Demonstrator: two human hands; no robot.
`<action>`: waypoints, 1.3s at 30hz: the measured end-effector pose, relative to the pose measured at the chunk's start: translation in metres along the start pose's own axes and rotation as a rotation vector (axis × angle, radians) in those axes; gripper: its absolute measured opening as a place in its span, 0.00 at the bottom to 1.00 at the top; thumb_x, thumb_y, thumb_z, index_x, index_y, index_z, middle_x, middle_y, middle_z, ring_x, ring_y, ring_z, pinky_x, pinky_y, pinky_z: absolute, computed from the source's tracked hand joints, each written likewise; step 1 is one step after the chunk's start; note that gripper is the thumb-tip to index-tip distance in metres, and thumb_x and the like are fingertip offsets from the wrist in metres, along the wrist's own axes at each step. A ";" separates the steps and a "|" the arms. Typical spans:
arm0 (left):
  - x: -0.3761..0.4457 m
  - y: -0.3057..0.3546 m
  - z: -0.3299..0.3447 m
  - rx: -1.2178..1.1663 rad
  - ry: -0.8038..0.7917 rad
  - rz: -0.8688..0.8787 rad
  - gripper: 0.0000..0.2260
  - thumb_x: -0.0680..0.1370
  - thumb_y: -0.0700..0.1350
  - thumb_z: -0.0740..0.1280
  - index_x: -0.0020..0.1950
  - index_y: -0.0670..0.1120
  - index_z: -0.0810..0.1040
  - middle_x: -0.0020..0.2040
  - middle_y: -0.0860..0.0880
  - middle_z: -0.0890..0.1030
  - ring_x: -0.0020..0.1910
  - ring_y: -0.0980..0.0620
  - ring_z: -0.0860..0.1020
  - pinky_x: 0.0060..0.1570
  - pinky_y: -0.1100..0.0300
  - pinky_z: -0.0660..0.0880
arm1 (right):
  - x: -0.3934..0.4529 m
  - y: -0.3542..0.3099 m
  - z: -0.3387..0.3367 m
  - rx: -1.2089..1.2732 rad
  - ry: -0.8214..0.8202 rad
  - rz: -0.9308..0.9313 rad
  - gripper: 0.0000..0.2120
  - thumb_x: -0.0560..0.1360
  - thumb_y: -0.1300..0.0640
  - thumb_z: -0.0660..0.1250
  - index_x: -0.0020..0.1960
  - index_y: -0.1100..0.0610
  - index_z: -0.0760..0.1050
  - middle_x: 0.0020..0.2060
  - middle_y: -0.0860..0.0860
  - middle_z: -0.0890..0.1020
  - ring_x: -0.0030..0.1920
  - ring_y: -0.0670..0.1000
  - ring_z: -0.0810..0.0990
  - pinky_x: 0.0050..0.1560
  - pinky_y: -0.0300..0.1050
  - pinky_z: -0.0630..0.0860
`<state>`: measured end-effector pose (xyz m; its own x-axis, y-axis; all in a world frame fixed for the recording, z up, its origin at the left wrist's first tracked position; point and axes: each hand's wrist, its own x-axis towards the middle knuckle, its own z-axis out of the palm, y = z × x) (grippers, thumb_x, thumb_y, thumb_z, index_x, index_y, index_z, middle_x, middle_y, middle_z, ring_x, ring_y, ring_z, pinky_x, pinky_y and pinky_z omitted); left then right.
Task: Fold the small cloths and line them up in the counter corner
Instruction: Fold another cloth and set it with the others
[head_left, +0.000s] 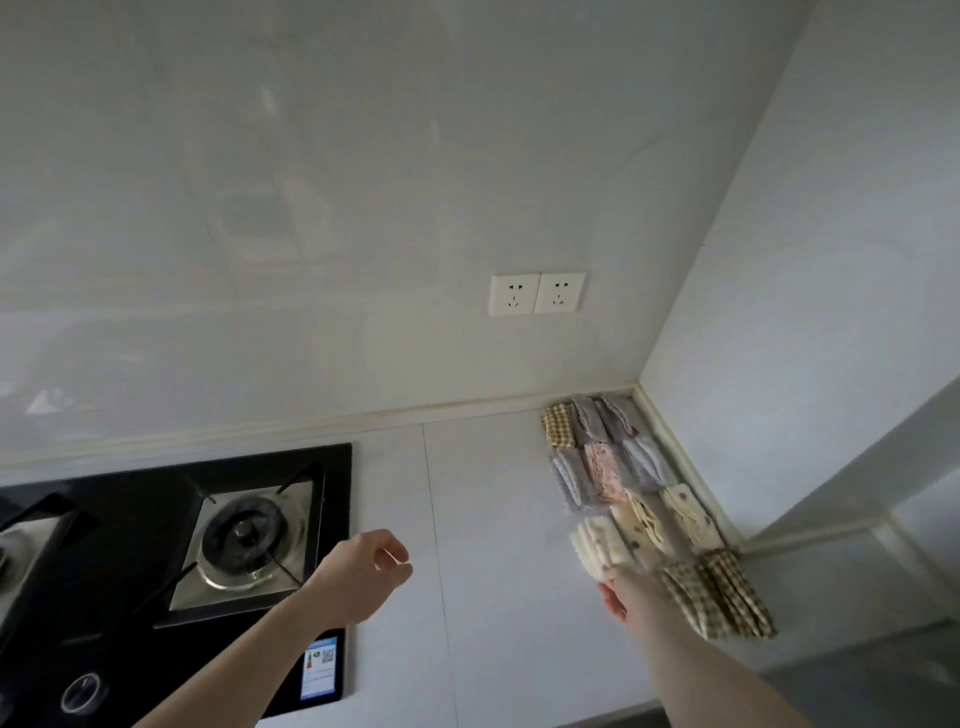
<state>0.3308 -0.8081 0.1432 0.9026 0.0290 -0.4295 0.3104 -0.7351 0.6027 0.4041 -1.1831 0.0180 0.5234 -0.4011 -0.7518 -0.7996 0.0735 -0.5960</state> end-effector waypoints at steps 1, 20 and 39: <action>-0.001 -0.002 0.001 0.001 0.003 -0.013 0.03 0.79 0.52 0.69 0.51 0.56 0.78 0.48 0.55 0.83 0.44 0.54 0.83 0.50 0.56 0.82 | 0.005 -0.003 0.000 -0.036 -0.029 -0.007 0.08 0.80 0.66 0.64 0.56 0.66 0.79 0.27 0.54 0.77 0.25 0.48 0.75 0.24 0.37 0.68; -0.037 -0.026 -0.009 -0.015 0.056 -0.043 0.04 0.79 0.51 0.70 0.53 0.54 0.80 0.46 0.54 0.84 0.43 0.54 0.84 0.52 0.53 0.82 | -0.055 0.008 0.027 -0.647 0.157 -0.563 0.27 0.79 0.55 0.69 0.74 0.59 0.64 0.73 0.62 0.64 0.58 0.65 0.81 0.54 0.58 0.79; -0.341 -0.312 -0.104 -0.217 0.568 -0.375 0.05 0.80 0.47 0.69 0.54 0.56 0.79 0.48 0.59 0.82 0.45 0.60 0.80 0.40 0.68 0.75 | -0.423 0.161 0.327 -0.847 -0.809 -1.099 0.19 0.78 0.54 0.71 0.66 0.44 0.72 0.65 0.42 0.73 0.62 0.45 0.76 0.58 0.39 0.74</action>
<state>-0.0425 -0.5183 0.1717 0.7213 0.6448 -0.2531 0.6291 -0.4569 0.6289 0.1500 -0.7029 0.1478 0.7172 0.6694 -0.1938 0.2698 -0.5231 -0.8084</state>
